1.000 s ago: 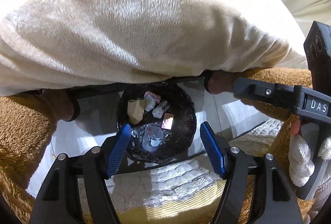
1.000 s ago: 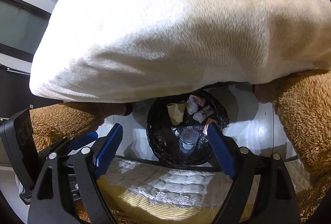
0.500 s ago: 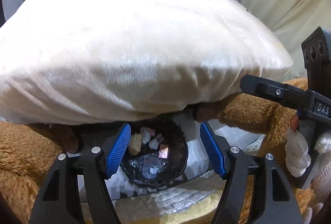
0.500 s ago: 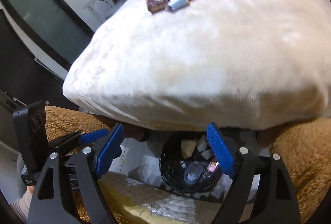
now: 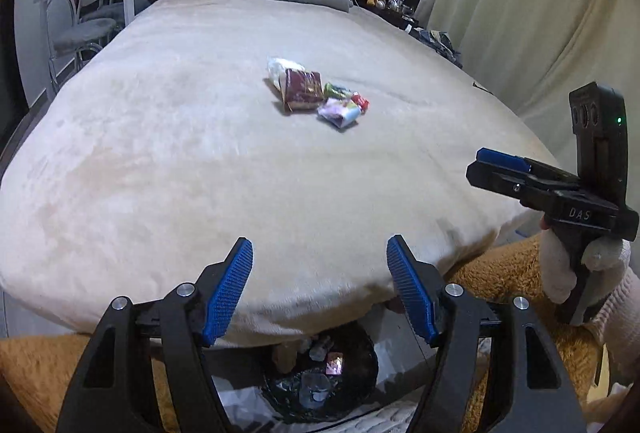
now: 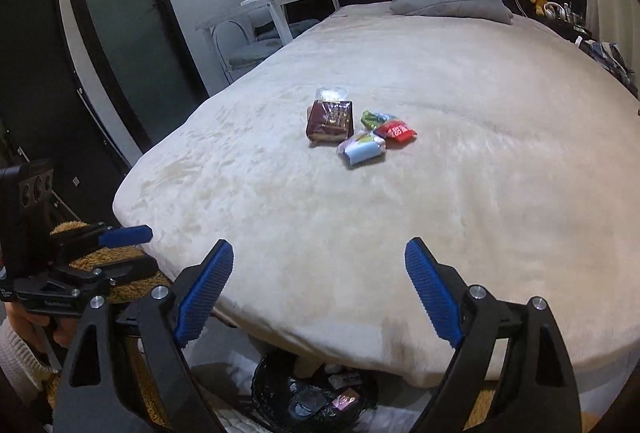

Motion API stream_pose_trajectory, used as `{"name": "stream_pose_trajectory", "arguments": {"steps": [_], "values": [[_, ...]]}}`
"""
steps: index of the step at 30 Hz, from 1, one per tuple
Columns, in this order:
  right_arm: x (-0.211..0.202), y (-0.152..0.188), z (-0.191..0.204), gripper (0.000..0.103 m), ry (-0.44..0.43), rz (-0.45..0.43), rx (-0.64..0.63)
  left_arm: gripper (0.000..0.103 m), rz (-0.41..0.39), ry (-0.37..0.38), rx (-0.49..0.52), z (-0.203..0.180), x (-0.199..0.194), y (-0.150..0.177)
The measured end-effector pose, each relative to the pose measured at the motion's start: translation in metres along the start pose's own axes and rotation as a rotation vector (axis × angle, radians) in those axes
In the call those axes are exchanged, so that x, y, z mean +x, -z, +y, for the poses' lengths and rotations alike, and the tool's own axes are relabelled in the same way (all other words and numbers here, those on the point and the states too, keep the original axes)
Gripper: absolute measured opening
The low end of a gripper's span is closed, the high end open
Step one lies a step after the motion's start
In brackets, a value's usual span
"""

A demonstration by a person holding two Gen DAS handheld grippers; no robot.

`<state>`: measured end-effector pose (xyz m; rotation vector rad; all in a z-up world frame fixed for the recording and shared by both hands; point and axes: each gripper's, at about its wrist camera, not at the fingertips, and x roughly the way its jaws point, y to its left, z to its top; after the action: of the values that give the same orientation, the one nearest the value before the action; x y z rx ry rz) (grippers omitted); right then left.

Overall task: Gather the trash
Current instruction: 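Raise both tools back over the remaining trash on the bed, then close the right tool on the pink-and-white snack wrapper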

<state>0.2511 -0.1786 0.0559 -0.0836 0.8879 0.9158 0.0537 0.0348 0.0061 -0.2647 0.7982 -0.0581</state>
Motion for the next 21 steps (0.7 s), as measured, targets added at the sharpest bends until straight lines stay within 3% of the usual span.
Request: {"name": "stream_pose_trajectory", "arguments": {"steps": [10, 16, 21], "values": [[0.074, -0.047, -0.014, 0.087, 0.018, 0.095, -0.046, 0.068, -0.048, -0.007, 0.002, 0.026, 0.018, -0.066], [0.116, -0.061, -0.018, 0.087, 0.05, 0.143, -0.118, 0.068, -0.052, 0.027, -0.051, 0.04, 0.022, -0.073], [0.147, -0.067, -0.025, 0.087, 0.079, 0.179, -0.153, 0.068, -0.052, 0.027, -0.034, 0.039, 0.022, -0.072]]}}
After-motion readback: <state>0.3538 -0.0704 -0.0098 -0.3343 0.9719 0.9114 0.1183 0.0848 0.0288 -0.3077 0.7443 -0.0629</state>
